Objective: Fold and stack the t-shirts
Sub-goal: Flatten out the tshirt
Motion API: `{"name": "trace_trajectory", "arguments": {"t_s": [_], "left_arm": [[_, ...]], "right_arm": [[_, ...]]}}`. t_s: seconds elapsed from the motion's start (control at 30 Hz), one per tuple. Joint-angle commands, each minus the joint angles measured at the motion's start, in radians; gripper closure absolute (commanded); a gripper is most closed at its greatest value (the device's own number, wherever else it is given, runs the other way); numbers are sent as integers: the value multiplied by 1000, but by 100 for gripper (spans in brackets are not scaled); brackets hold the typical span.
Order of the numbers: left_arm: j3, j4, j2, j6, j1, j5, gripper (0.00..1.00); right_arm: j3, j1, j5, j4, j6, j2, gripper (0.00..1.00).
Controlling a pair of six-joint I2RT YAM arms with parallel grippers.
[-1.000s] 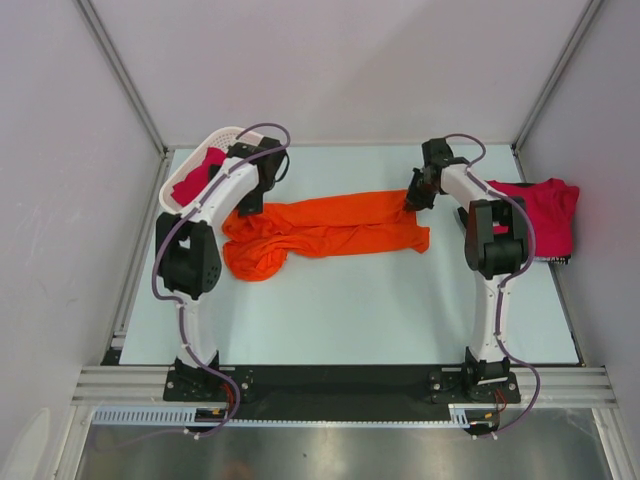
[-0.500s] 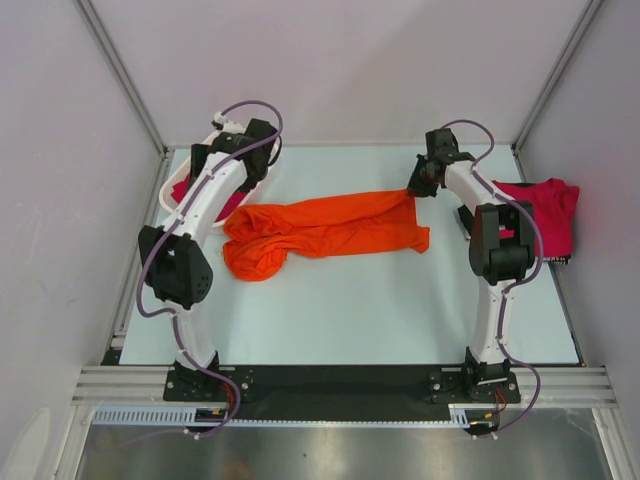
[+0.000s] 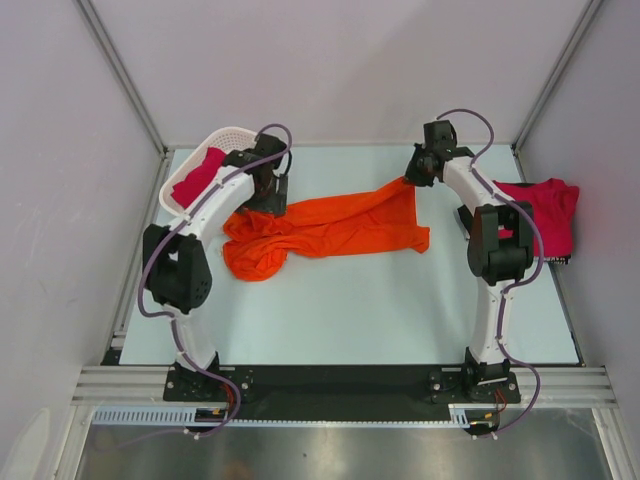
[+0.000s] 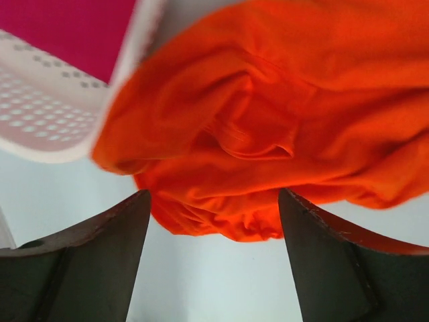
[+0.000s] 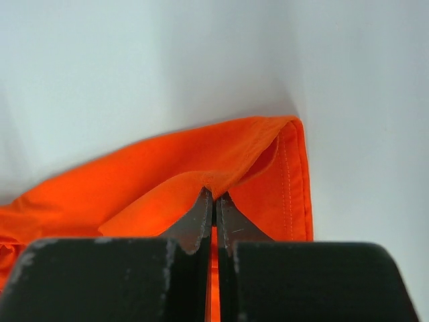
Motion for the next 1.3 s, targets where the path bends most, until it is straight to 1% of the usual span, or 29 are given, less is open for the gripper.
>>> {"name": "trace_trajectory", "arguments": {"t_s": [0.0,0.1,0.17,0.5,0.6,0.63,0.67,0.73,0.83,0.97,1.07,1.2,1.27], "left_arm": [[-52,60,23,37,-9,176,21],[-72,70,46,27,-11,182,31],[-80,73,55,26,-11,182,36],[-85,95,163,37,-14,168,35],[-53,121,199,37,-14,179,39],[-37,119,216,40,-14,182,40],[-17,110,236,40,-14,176,45],[38,93,279,38,-14,171,47],[89,87,296,34,-13,155,46],[127,72,299,24,-13,135,29],[150,40,302,18,-13,133,24],[118,43,287,7,-13,124,25],[121,43,307,14,-13,118,31]], "right_arm": [[20,4,8,13,2,1,100],[14,4,5,13,3,-2,100],[11,4,3,15,3,-2,100],[14,1,-14,15,0,6,100],[12,-1,-15,10,-1,5,100],[11,-2,-15,12,-1,5,100],[9,-1,-17,9,-3,5,100],[9,-2,-24,9,-4,5,100],[9,-2,-31,1,-7,3,100],[-2,-2,-34,4,-10,0,100],[-2,-4,-41,2,-17,3,100],[1,-10,-49,4,-18,9,100],[7,-11,-52,6,-15,12,100]]}}
